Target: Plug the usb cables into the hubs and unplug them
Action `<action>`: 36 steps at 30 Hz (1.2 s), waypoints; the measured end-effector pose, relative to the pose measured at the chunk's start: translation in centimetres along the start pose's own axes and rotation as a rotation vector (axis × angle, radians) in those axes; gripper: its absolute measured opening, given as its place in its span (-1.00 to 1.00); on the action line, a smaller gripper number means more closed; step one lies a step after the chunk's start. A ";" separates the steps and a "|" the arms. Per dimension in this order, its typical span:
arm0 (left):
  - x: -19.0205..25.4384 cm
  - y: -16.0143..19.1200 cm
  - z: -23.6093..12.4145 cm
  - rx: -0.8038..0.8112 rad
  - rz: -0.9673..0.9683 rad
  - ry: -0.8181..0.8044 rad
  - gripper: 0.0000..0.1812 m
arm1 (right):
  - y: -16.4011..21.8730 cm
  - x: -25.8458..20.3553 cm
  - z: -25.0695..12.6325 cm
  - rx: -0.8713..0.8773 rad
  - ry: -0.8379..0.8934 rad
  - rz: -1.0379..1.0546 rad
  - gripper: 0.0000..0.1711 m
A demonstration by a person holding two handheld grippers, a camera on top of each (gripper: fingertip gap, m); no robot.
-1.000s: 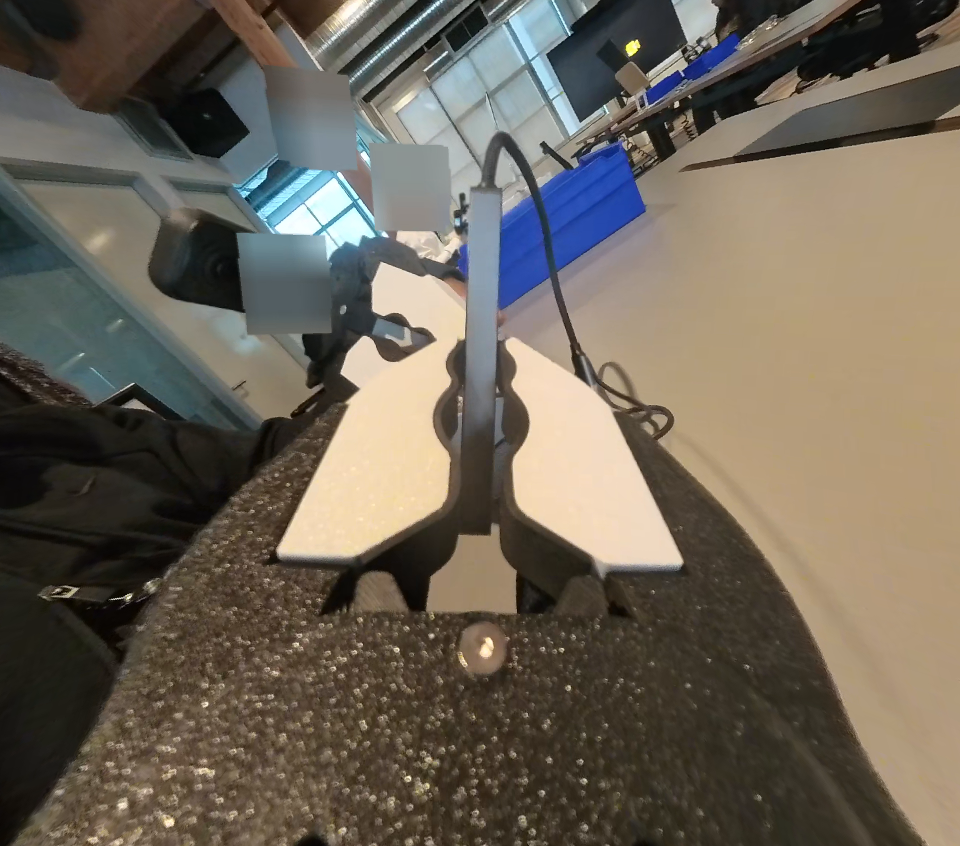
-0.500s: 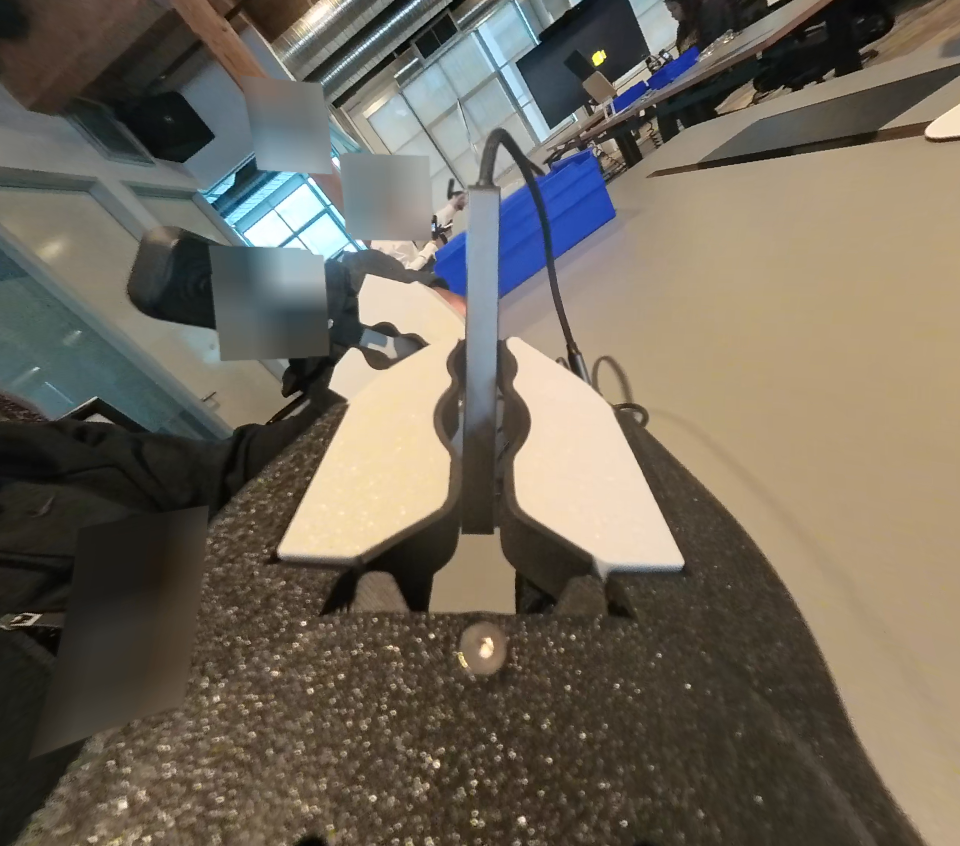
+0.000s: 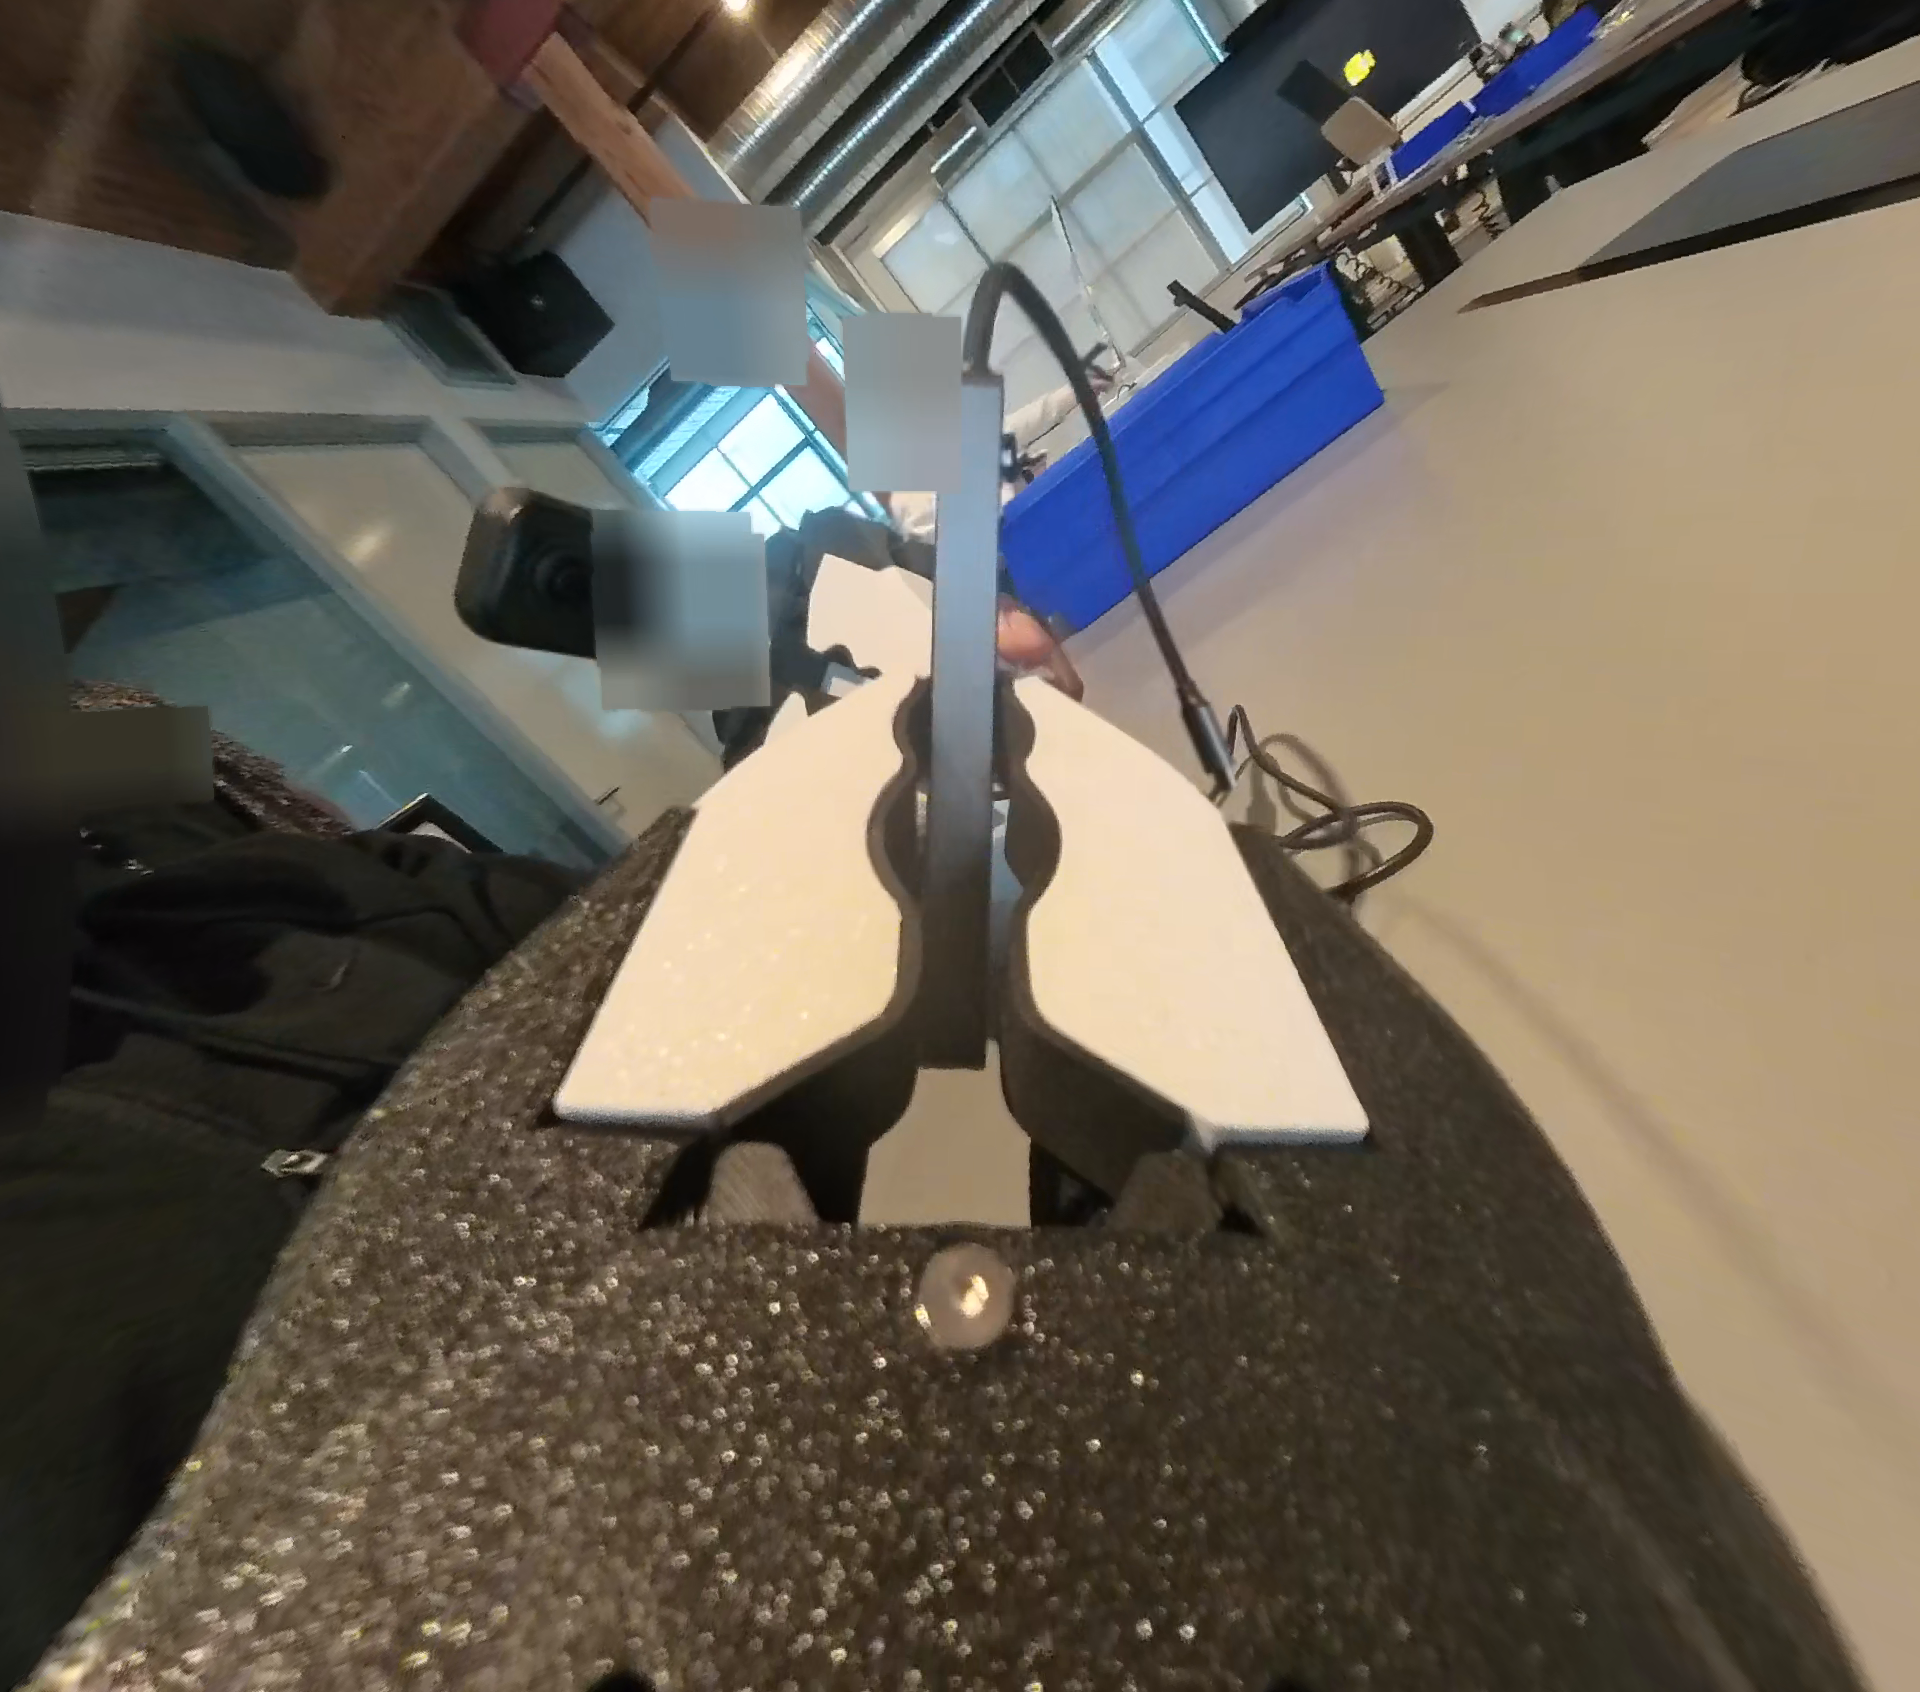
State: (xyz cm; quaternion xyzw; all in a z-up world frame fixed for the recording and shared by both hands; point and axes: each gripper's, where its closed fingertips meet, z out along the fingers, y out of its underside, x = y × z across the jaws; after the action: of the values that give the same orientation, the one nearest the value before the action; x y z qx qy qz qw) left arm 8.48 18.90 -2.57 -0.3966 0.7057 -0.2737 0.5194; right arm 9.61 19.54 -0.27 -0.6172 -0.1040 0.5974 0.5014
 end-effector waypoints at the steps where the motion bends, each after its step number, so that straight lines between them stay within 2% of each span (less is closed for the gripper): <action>1: 0.1 0.1 0.0 -0.007 0.009 0.003 -0.85 | 0.1 0.1 0.0 -0.010 0.002 0.003 -0.87; 7: 0.9 1.2 0.9 -0.074 0.050 0.016 -0.86 | 1.3 -0.2 0.8 -0.085 0.025 -0.058 -0.86; 8: 1.5 1.5 1.3 -0.092 0.072 0.032 -0.92 | 1.6 0.0 1.3 -0.090 0.066 -0.099 -0.86; 12: 2.2 1.2 2.1 -0.092 0.033 0.047 -0.92 | 0.7 0.7 1.7 -0.047 0.180 -0.151 -0.86; 23: 1.9 1.1 1.6 -0.087 -0.012 0.064 -0.92 | 0.7 2.4 0.8 -0.046 0.252 -0.110 -0.87; 27: 1.1 2.1 1.4 -0.130 -0.041 0.052 -0.92 | 1.6 4.9 -0.6 -0.154 0.421 -0.110 -0.86; 31: 0.1 2.6 1.0 -0.140 -0.092 0.031 -0.92 | 2.8 7.6 -2.9 -0.231 0.596 0.018 -0.87; 36: -0.6 2.4 0.7 -0.127 -0.108 0.007 -0.92 | 4.1 8.2 -3.8 -0.288 0.620 0.138 -0.87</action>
State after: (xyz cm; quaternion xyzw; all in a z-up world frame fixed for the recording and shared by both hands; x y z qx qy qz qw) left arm 8.55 20.69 -4.42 -0.4650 0.7011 -0.2575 0.4752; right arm 13.03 21.72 -9.32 -0.8392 0.0118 0.3934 0.3753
